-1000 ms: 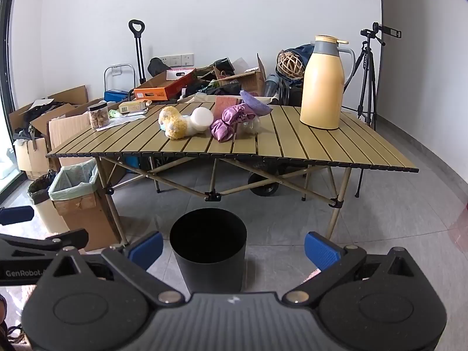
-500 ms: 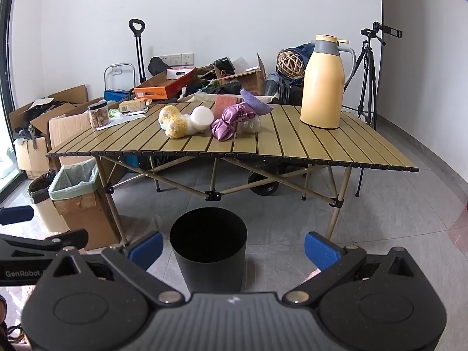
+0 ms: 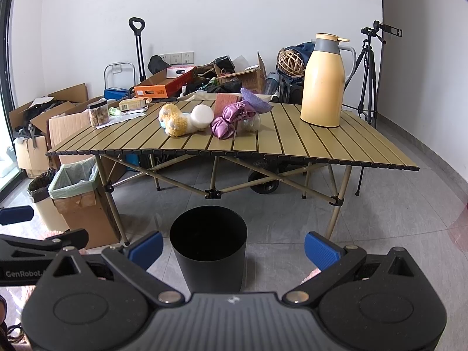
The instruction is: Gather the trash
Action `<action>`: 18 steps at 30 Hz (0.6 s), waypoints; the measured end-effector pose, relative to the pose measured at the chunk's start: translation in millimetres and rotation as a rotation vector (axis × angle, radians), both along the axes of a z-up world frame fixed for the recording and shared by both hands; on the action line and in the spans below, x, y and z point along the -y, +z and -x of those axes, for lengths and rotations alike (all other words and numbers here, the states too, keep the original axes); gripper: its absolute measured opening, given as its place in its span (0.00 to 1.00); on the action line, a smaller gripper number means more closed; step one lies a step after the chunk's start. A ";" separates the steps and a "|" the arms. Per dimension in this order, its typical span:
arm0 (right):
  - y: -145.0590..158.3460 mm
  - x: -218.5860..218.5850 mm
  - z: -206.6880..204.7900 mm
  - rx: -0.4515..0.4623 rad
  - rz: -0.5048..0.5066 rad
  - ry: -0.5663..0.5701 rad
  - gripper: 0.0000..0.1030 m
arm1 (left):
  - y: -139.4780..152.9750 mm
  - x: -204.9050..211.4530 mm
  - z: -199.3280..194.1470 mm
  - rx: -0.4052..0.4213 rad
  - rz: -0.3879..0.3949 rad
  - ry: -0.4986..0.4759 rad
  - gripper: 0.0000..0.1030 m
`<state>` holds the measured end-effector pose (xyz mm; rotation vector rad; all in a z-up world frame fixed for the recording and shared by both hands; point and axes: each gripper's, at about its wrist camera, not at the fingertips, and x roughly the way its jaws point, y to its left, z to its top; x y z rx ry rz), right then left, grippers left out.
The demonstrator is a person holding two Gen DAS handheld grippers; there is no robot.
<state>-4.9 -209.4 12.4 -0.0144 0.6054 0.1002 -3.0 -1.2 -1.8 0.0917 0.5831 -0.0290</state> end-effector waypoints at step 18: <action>-4.0 -1.9 -2.5 -0.007 0.001 0.002 1.00 | -6.2 -3.4 -2.3 -0.010 0.002 0.004 1.00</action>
